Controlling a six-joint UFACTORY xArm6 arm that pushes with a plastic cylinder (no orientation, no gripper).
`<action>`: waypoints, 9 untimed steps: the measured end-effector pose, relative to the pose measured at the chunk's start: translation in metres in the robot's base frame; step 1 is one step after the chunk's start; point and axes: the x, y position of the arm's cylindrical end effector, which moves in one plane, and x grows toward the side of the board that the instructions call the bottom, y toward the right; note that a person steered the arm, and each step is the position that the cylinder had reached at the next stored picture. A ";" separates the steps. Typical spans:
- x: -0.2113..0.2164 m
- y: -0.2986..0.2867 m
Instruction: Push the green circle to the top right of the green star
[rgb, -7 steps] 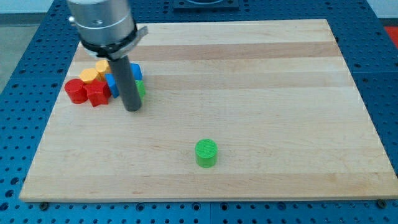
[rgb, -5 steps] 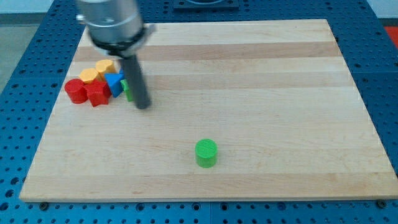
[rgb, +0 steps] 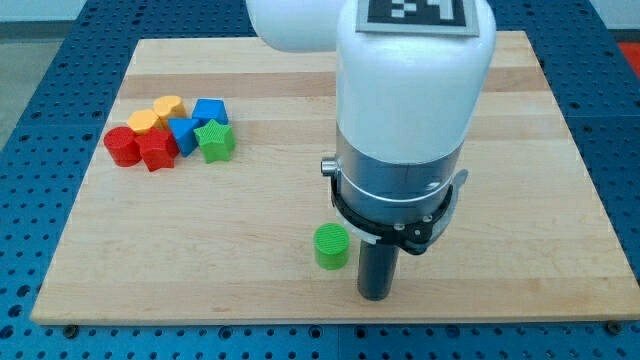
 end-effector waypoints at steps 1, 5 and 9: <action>-0.012 -0.014; -0.050 -0.061; -0.087 -0.064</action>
